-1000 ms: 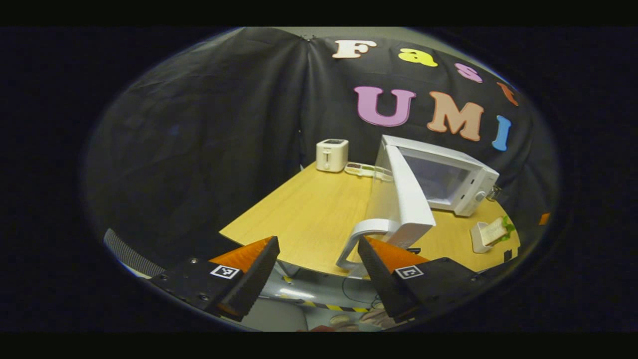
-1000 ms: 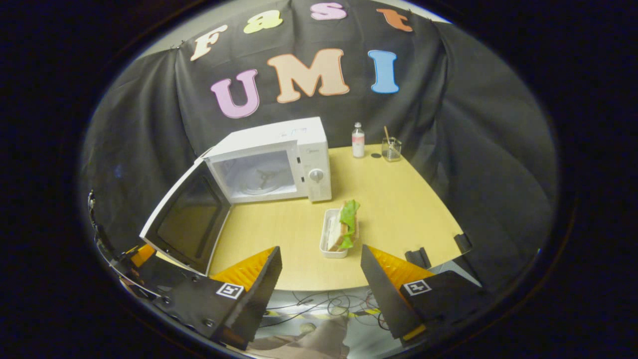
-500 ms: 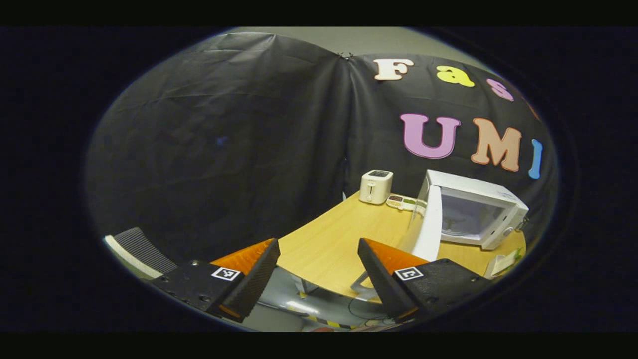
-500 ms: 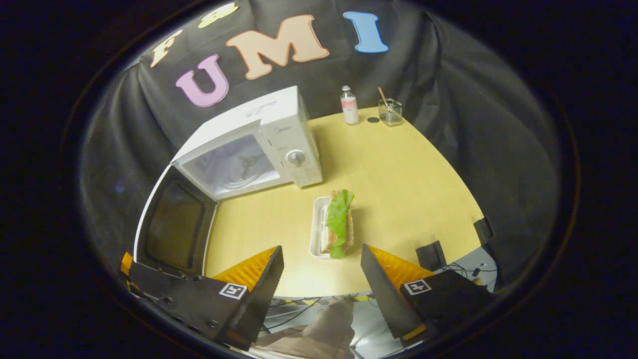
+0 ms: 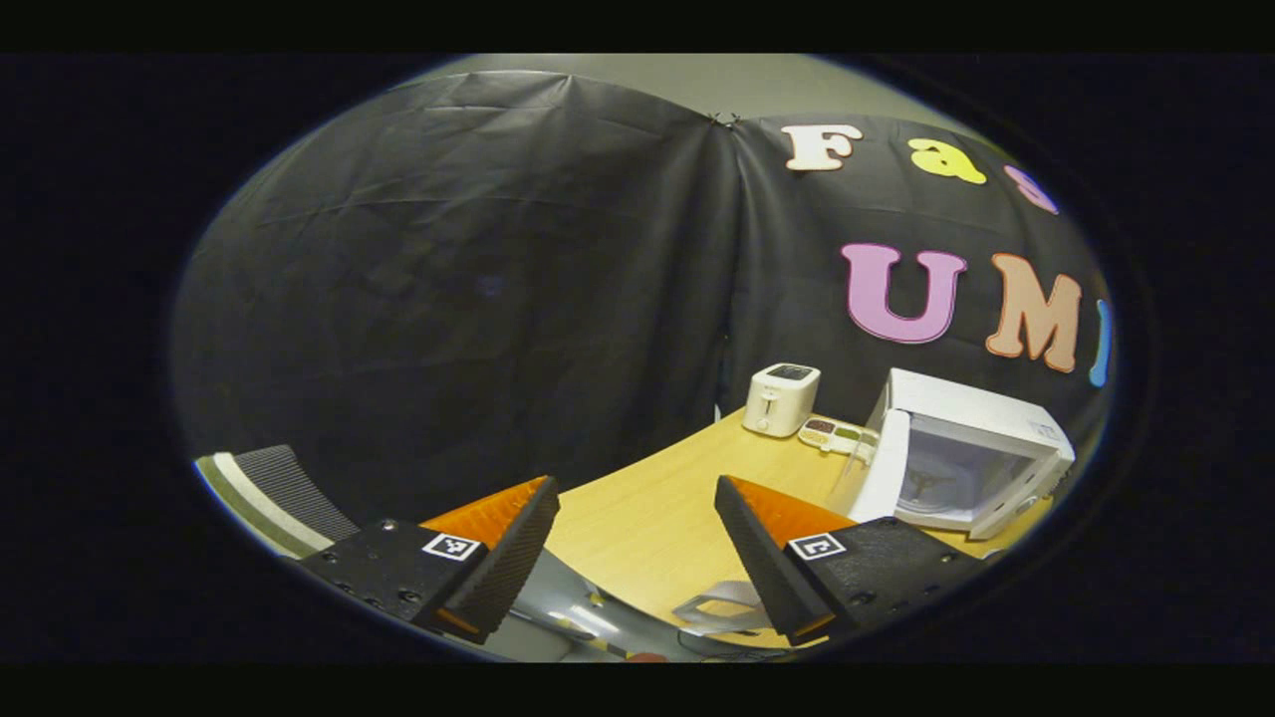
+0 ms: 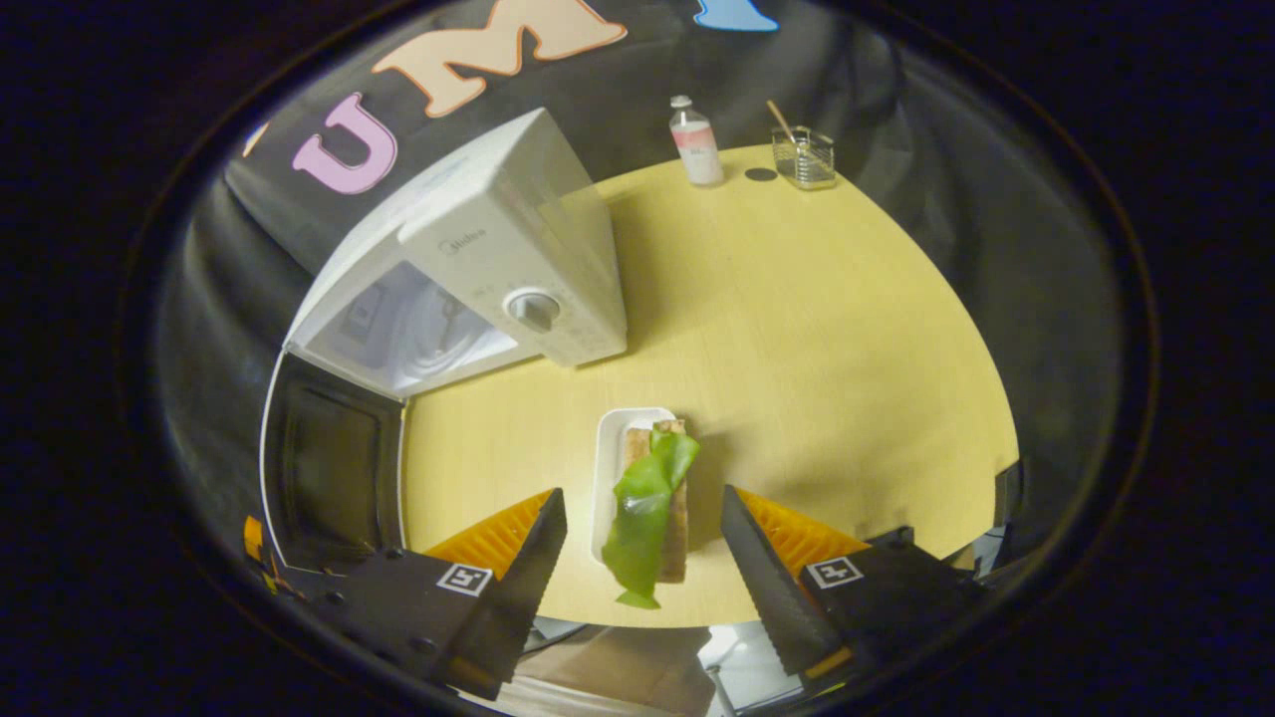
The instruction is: Open the microwave oven with the left hand, put the food in, and close the microwave oven.
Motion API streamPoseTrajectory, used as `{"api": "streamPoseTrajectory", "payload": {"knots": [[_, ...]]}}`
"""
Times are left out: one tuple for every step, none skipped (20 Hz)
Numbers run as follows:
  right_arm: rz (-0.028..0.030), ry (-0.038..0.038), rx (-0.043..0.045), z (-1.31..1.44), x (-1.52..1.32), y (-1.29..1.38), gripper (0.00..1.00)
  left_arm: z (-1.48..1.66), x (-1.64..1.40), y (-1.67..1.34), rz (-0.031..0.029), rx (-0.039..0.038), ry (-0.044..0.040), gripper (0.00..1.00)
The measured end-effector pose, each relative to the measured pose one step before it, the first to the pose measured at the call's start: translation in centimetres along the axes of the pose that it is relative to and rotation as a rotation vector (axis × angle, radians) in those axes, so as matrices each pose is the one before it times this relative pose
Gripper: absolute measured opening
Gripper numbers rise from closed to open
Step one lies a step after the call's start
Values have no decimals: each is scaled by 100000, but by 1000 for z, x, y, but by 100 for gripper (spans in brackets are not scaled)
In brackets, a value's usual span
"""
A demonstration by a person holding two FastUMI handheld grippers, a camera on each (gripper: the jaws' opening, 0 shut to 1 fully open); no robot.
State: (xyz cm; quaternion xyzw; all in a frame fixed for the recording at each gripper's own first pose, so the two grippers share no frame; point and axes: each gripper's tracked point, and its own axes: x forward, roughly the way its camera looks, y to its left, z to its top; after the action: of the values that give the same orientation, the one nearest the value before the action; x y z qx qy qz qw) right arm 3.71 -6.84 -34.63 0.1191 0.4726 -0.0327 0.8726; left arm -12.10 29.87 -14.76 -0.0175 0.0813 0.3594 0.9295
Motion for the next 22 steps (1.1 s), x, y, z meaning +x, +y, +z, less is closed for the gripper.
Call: {"api": "streamPoseTrajectory", "payload": {"knots": [[372, 2406, 121, -258, 558, -145, 98, 255, 388, -506, 879, 188, -876, 96], [516, 2002, 601, -287, 549, -141, 98, 378, 185, -455, 576, 526, -660, 96], [400, 1734, 667, -148, 456, -138, 98, 156, 123, -421, 196, 869, -366, 96], [306, 1574, 776, -226, 526, -10, 89, 125, 89, -346, 336, 1162, 33, 96], [281, 1639, 463, -203, 442, -48, 89, 87, 56, -301, 194, 1046, 107, 94], [358, 1451, 309, -249, 288, 61, 87, 71, 141, -422, 17, 639, 44, 96], [268, 1339, -27, -56, 244, -34, 81, 153, 158, -395, -18, 231, 259, 96], [692, 1133, 234, -178, 221, 88, 79, 164, 163, -371, -41, -86, 11, 99], [940, 1301, 138, -155, 185, 175, 73, 50, 71, -336, -102, -220, 448, 96], [428, 1107, -331, -25, 288, -1, 83, 23, 19, -270, 147, 120, 118, 96], [593, 924, 491, -64, 129, 313, 72, 134, -35, -143, 199, 258, -255, 96], [-52, 1848, -129, -249, 246, -4, 72, 146, -117, -202, 131, -3, -84, 97], [796, 1089, -941, -136, 32, 194, 46, 36, -121, -129, -182, -64, 247, 99], [331, -147, 491, 307, 16, 78, 46, -173, -67, -85, -62, 164, 618, 96], [341, 1072, -850, -161, -53, -46, 34, -283, 9, 89, -36, 365, 764, 96], [106, -212, -500, -18, -52, 12, 37, -74, 10, -30, -77, 214, 385, 96], [-295, -489, -106, 37, -92, 20, 41, 72, -26, 119, 2, 296, 416, 94], [-39, -828, -30, -109, -191, 115, 40, 105, -61, 92, -105, 503, 42, 96], [103, -798, -71, -61, -199, 84, 41, 95, 87, 84, -262, 539, -229, 94], [399, -724, -63, -100, -357, 158, 40, -105, 114, 159, -308, 609, 328, 96], [78, -657, 564, -133, -356, 104, 40, -28, -24, 74, -663, 314, 32, 96], [-90, -914, 702, -58, -345, 104, 40, -35, -17, -131, -1081, 132, 113, 96]]}}
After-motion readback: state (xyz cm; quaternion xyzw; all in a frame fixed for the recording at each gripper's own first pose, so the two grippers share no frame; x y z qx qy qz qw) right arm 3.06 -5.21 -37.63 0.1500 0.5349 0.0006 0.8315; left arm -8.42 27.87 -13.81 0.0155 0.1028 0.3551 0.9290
